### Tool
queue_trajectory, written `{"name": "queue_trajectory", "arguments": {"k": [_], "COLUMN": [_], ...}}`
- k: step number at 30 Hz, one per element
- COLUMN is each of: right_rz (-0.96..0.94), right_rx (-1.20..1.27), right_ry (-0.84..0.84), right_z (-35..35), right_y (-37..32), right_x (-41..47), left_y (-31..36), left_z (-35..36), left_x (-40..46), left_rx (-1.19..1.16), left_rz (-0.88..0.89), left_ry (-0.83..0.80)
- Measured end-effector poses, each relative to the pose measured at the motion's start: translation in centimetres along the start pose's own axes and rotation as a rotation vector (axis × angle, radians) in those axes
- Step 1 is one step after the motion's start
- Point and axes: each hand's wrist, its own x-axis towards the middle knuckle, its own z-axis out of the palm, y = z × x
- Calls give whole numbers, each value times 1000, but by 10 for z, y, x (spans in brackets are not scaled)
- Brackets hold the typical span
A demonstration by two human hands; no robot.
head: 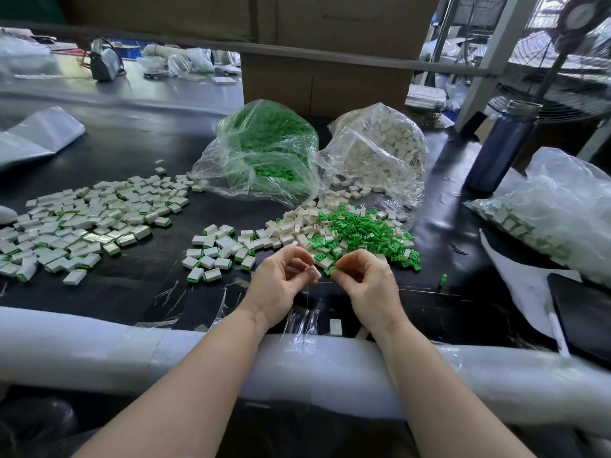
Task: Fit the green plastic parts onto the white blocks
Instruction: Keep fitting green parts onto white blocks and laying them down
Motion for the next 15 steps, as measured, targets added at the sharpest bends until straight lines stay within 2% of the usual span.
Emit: {"name": "queue_trajectory", "arguments": {"k": [10,15], "right_rz": [51,69], "right_rx": [272,292], "right_ry": [-64,-70], "right_z": [-2,-3], "right_y": [-2,-2], "right_x": [1,0], "left_y": [0,-2], "left_z": [1,0], "left_x": [0,0], "left_rx": [-39,-7], "left_rz": [-17,-22], "left_ry": [-48,-75]}}
